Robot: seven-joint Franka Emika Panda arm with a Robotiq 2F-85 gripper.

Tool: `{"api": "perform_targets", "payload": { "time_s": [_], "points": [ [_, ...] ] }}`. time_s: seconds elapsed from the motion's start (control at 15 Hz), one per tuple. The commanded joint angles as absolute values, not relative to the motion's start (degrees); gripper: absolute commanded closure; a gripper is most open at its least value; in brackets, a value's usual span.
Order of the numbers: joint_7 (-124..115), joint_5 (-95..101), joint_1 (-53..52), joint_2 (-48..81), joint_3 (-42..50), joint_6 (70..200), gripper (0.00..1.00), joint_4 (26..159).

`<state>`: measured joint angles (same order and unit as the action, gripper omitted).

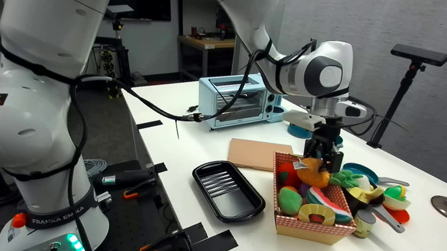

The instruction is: Remove the orange plush toy from the box

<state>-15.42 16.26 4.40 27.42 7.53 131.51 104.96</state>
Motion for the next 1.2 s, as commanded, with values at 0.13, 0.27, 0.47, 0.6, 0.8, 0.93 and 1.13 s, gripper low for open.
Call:
{"api": "perform_targets", "payload": {
  "time_s": [0.13,0.27,0.47,0.6,0.8,0.93,1.13],
  "points": [
    [-15.4,10.3,4.9,23.9,8.8,130.0,1.00,104.3],
    [-15.2,8.4,5.5,21.8,9.2,129.5,1.00,104.0],
    [-15.0,6.3,6.1,19.3,9.5,128.9,1.00,102.6],
    [-15.0,5.6,6.1,18.3,9.4,128.4,1.00,101.3],
    [-15.1,4.6,5.9,18.0,9.1,126.8,1.00,98.7],
    [-15.1,4.0,5.8,18.9,8.6,125.6,1.00,96.4],
    [-15.2,2.5,5.6,21.1,7.7,123.7,1.00,92.2]
  ]
}}
